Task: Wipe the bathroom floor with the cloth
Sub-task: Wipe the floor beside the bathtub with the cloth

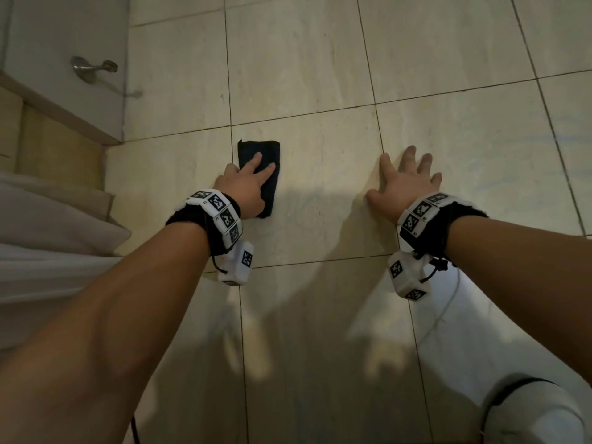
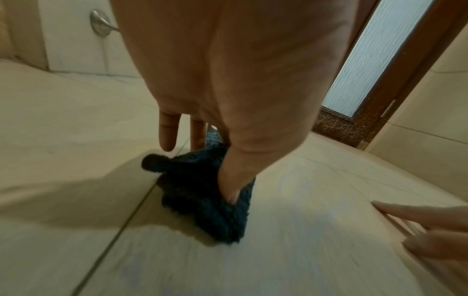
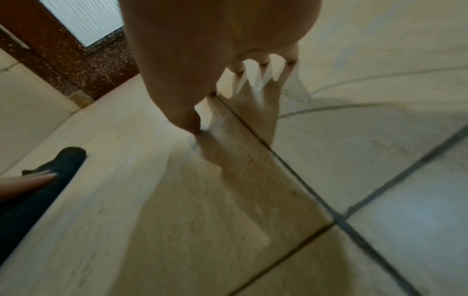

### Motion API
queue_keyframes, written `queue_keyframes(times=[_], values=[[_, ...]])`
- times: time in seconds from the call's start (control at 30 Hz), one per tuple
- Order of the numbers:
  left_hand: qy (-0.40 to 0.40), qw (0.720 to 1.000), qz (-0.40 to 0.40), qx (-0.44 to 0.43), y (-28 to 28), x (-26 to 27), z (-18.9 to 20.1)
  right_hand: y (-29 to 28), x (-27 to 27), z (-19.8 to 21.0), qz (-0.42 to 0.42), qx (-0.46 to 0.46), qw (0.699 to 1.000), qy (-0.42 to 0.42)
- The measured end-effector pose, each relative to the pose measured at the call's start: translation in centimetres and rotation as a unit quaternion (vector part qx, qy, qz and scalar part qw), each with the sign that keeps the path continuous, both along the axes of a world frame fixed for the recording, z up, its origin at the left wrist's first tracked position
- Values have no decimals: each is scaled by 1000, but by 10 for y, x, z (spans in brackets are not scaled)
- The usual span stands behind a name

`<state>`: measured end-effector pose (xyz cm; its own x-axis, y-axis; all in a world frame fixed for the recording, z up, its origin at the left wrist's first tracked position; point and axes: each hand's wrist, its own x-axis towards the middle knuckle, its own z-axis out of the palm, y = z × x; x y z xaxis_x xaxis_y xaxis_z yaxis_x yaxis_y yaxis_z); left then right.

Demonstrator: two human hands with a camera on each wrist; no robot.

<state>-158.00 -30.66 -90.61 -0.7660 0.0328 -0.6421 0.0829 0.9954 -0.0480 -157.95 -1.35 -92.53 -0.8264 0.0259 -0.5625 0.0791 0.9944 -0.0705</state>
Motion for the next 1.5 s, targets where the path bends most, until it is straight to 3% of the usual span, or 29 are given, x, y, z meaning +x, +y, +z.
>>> queue_keyframes(times=[0.2,0.57,0.77,1.5], values=[[-39,998,-40,24,-17,35,3,1,1,5,10,3,1000,-17],[-3,993,-57,99,-38,47,1,4,-1,5,17,8,1000,-20],[75,988,-132,16,-36,46,0,3,-1,0,14,11,1000,-9],[156,986,-19,50,29,65,-20,3,-3,-4,14,8,1000,0]])
